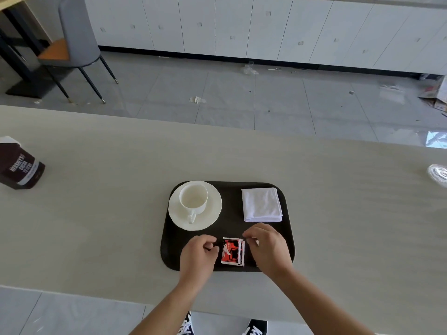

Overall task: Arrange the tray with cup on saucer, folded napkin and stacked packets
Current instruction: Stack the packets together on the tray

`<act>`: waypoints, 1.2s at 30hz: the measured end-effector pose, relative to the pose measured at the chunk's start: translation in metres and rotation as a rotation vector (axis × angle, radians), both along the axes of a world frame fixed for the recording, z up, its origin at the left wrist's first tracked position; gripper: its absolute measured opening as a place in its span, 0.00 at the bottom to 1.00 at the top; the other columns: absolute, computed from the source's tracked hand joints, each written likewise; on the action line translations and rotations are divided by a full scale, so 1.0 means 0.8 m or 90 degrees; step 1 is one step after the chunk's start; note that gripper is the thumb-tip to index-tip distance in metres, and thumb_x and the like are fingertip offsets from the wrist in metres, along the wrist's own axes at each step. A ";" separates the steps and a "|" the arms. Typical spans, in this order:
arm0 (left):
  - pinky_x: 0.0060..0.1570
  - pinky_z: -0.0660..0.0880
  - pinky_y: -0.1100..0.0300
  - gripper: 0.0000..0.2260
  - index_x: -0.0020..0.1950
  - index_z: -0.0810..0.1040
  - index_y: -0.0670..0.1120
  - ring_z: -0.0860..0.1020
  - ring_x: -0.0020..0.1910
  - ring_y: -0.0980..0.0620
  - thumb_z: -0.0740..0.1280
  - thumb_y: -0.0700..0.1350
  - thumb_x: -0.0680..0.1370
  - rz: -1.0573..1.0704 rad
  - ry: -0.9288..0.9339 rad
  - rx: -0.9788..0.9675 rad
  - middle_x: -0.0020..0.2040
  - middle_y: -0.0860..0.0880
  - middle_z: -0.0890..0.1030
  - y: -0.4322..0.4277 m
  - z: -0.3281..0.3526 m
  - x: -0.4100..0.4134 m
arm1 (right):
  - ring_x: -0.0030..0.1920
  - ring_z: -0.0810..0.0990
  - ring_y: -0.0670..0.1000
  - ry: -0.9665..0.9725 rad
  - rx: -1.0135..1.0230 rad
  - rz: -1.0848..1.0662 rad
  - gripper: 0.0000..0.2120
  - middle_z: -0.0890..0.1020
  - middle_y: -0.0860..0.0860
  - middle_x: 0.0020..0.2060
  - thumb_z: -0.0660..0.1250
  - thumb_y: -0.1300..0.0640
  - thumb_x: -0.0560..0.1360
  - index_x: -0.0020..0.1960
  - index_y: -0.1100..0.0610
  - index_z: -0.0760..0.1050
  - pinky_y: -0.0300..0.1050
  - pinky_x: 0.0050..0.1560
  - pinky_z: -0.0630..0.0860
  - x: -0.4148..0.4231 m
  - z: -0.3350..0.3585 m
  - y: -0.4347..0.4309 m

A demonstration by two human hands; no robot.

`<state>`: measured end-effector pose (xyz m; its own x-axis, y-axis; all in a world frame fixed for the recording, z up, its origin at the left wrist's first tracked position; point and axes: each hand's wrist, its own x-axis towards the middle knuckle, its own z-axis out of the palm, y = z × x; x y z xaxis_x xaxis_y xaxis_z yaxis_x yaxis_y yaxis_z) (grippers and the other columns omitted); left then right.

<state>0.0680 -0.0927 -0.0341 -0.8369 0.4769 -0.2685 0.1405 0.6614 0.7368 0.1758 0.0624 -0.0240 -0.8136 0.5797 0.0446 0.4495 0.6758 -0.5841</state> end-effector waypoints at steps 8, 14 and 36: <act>0.50 0.70 0.63 0.26 0.69 0.72 0.47 0.77 0.52 0.53 0.72 0.53 0.73 -0.076 0.017 -0.125 0.52 0.50 0.79 0.043 0.005 0.001 | 0.38 0.77 0.48 -0.099 -0.048 -0.168 0.05 0.80 0.46 0.43 0.71 0.57 0.73 0.50 0.54 0.82 0.37 0.35 0.70 0.031 0.000 0.033; 0.57 0.75 0.59 0.22 0.67 0.75 0.47 0.78 0.55 0.51 0.72 0.45 0.73 -0.085 0.031 -0.153 0.56 0.48 0.80 0.050 -0.003 0.005 | 0.33 0.72 0.48 -0.279 -0.085 -0.147 0.09 0.74 0.48 0.35 0.65 0.55 0.74 0.36 0.53 0.68 0.39 0.28 0.61 0.037 -0.001 0.036; 0.58 0.76 0.58 0.19 0.64 0.78 0.47 0.79 0.56 0.53 0.73 0.42 0.73 -0.059 0.035 -0.133 0.57 0.49 0.82 0.060 -0.006 0.021 | 0.44 0.76 0.47 -0.237 -0.160 -0.161 0.11 0.82 0.47 0.46 0.66 0.59 0.75 0.56 0.51 0.77 0.34 0.31 0.65 0.031 -0.009 0.024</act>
<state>0.0845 -0.0447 -0.0392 -0.8080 0.4917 -0.3247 0.2444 0.7812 0.5745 0.2004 0.0819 -0.0315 -0.5808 0.7159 -0.3874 0.7889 0.3778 -0.4846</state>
